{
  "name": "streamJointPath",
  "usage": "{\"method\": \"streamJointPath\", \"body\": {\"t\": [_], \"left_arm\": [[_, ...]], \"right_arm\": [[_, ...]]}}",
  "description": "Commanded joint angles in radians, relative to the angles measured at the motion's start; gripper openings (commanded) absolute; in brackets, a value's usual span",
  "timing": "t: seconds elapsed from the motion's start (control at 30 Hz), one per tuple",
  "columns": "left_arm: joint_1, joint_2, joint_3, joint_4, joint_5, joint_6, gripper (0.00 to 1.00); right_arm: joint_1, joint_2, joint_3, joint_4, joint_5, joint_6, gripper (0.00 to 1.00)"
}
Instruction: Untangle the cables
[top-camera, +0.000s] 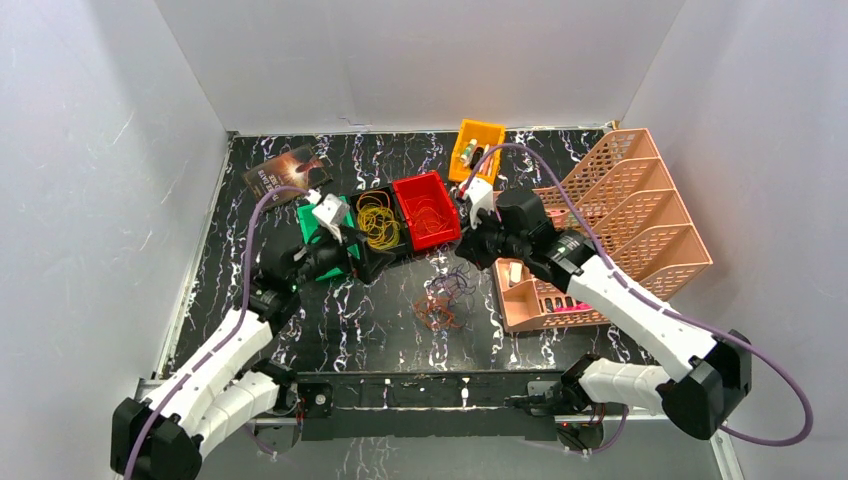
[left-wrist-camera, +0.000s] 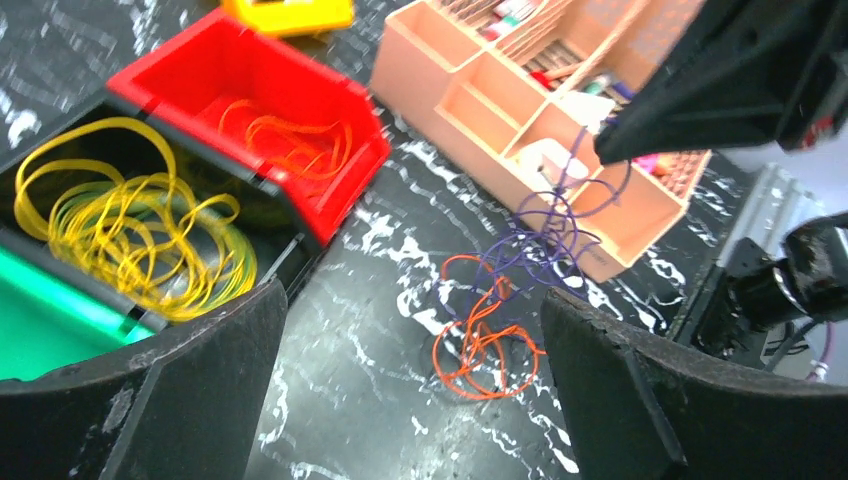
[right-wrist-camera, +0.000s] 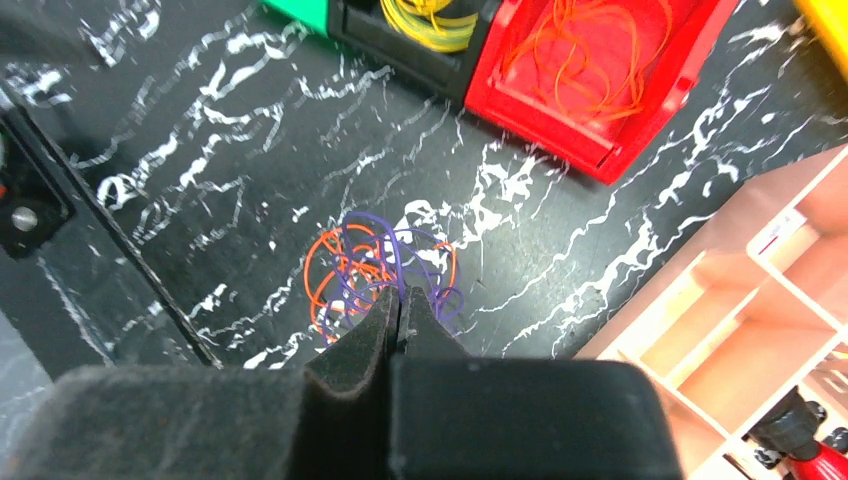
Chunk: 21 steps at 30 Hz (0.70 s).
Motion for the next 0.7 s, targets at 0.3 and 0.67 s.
{"method": "streamJointPath", "body": {"t": [0.3,0.67], "left_arm": [[-0.130,0.079,-0.109,0.691,0.075,-0.019,0.98],[-0.305,0.237,-0.107,0.836,-0.042,0.067,0.98]], "right_arm": [[0.002,-0.045,0.201,-0.036,-0.022,0.150,0.00],[0.003,-0.066,0.203,-0.024,-0.064,0.208,0.00]]}}
